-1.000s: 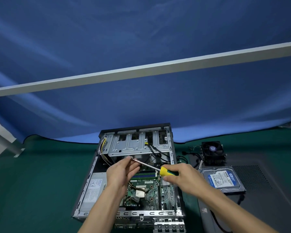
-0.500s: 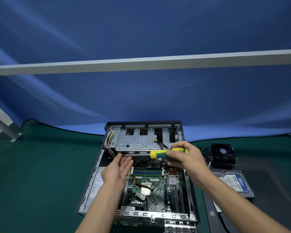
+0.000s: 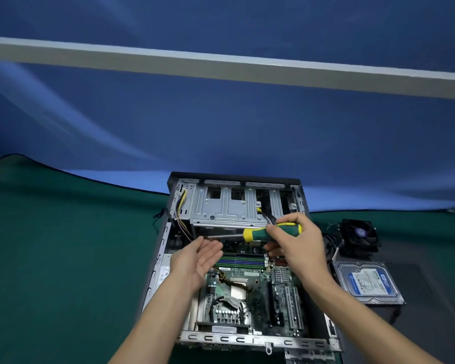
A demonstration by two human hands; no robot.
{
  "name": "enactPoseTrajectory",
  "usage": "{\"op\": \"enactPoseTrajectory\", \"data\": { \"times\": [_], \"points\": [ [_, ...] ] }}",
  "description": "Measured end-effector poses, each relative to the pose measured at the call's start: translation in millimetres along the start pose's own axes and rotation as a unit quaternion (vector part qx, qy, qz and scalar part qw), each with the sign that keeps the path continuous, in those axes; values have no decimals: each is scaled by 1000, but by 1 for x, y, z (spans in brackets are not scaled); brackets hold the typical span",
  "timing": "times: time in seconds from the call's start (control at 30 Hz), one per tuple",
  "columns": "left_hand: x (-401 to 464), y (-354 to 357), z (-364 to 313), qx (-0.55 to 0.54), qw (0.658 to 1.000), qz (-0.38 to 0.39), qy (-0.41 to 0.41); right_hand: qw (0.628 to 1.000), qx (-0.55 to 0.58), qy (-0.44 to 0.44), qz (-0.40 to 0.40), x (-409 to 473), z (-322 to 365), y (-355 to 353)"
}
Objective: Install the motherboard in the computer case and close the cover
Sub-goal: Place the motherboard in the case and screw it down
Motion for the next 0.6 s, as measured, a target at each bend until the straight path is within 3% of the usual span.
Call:
{"op": "enactPoseTrajectory", "data": {
  "times": [0.13,0.23,0.27,0.3,0.37,0.4,0.43,0.6],
  "points": [
    [5,-6,-11,120,993,15,15,1000,-8,-16,-15,4,-1,2],
    [7,-18,-34,257,954,-49,149,999,-26,-26,-26,6,-5,-5],
    [4,-19,-45,334,912,-84,221,999,-35,-25,-30,6,-9,-8],
    [-1,-15,-55,445,837,-114,296,998,-47,-24,-31,6,-13,-11],
    [-2,-1,-56,646,650,-120,382,997,-73,-22,-27,7,-21,-13],
    [3,2,-51,701,593,-101,383,996,-85,-20,-24,8,-25,-14],
    [10,2,-45,733,570,-76,363,995,-96,-17,-20,9,-29,-14],
    [35,2,-34,816,525,-9,243,992,-128,1,-11,15,-45,-10]
  ]
}}
Point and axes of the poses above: each hand's wrist, its own x-axis towards the middle knuckle, its own y-axis out of the palm, z = x × y, the point moved 7 cm from there along x, towards the middle knuckle, and after that the axes turned 7 degrees about -y, right-handed, at the moved point
